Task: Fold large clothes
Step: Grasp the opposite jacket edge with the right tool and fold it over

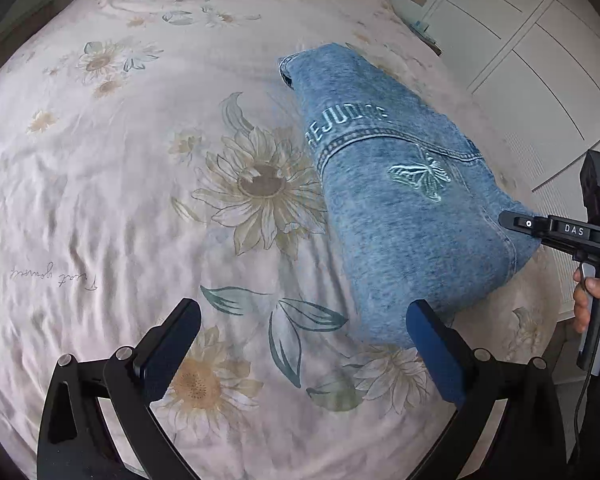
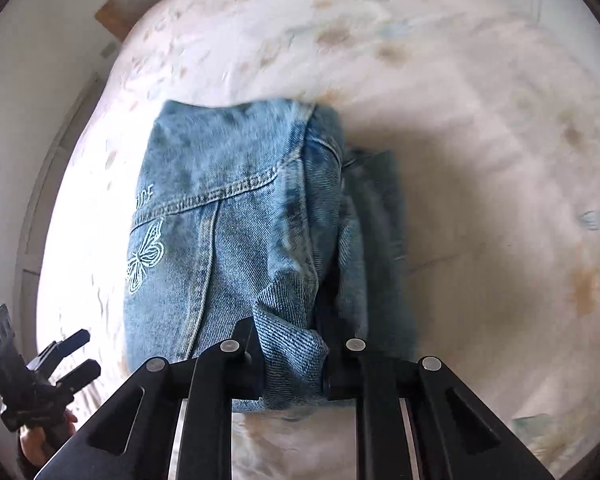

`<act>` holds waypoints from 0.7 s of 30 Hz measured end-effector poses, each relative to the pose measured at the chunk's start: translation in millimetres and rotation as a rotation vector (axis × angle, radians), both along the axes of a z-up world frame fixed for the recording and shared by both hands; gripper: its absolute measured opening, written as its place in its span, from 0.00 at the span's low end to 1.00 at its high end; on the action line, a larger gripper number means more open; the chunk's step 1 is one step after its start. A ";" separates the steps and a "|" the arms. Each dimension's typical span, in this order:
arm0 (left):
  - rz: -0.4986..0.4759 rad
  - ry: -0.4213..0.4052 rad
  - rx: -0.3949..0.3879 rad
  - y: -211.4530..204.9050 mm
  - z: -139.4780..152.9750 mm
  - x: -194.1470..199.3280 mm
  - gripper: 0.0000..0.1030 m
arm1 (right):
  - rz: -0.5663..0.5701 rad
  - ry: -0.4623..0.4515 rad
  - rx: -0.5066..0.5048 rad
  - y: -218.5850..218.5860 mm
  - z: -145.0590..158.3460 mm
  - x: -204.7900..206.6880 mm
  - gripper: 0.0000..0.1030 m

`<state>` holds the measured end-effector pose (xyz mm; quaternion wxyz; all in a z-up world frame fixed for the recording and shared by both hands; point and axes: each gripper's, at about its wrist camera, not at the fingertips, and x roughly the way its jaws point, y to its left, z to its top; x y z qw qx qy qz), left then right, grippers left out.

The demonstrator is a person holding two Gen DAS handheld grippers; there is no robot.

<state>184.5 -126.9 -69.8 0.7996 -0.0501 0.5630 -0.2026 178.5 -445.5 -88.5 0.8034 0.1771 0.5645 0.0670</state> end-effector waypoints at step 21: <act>-0.058 0.061 -0.021 -40.8 -18.9 60.8 0.98 | -0.013 0.111 -0.080 17.7 -53.2 -23.4 0.46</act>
